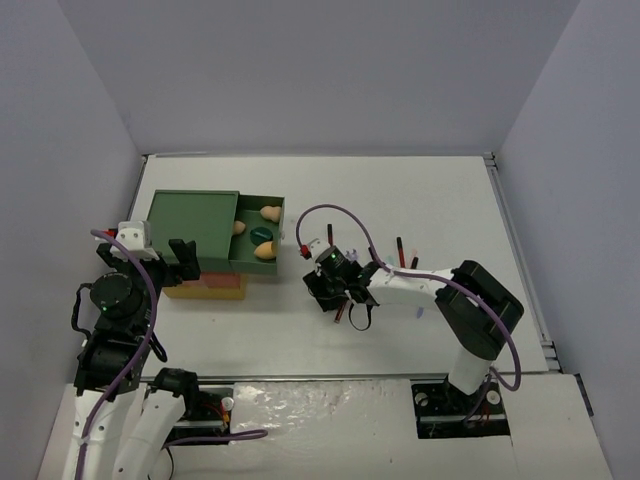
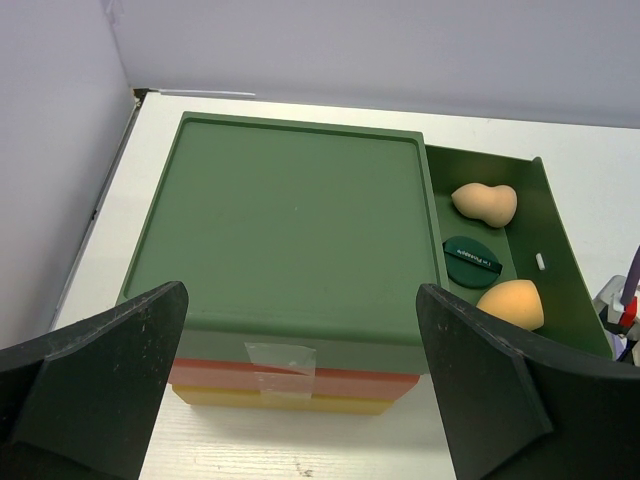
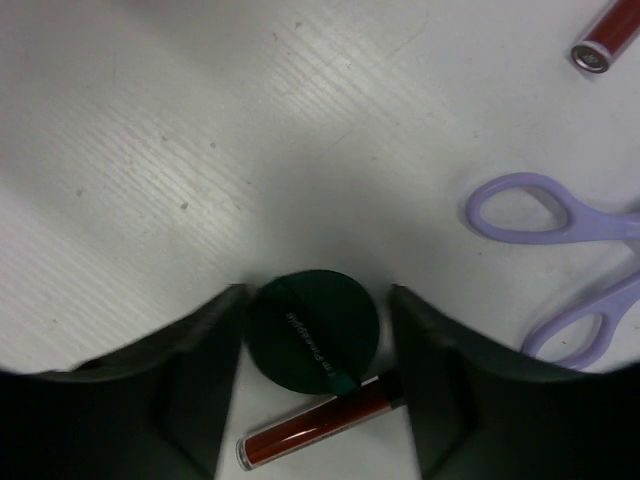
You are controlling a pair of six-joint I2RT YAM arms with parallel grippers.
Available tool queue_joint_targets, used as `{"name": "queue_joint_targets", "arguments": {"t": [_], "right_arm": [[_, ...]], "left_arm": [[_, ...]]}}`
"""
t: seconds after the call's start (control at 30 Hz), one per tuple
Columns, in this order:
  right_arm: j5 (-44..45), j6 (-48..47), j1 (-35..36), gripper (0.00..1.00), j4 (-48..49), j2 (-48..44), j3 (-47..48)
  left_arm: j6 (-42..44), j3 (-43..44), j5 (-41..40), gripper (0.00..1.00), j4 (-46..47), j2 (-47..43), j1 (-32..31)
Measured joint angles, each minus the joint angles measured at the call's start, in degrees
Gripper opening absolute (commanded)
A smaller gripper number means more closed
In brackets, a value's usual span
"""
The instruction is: Organize the makeup
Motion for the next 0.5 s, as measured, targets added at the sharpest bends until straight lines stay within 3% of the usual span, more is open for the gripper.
{"name": "queue_joint_targets", "arguments": {"t": [0.1, 0.17, 0.5], "right_arm": [[1.3, 0.6, 0.2, 0.20, 1.0, 0.2, -0.2], [1.9, 0.9, 0.2, 0.13, 1.4, 0.2, -0.4], [6.3, 0.0, 0.2, 0.12, -5.7, -7.4, 2.9]], "left_arm": [[0.0, 0.0, 0.0, 0.97, 0.0, 0.0, 0.0], [0.0, 0.0, 0.0, 0.97, 0.0, 0.0, 0.0], [0.0, 0.0, 0.0, 0.97, 0.0, 0.0, 0.0]]}}
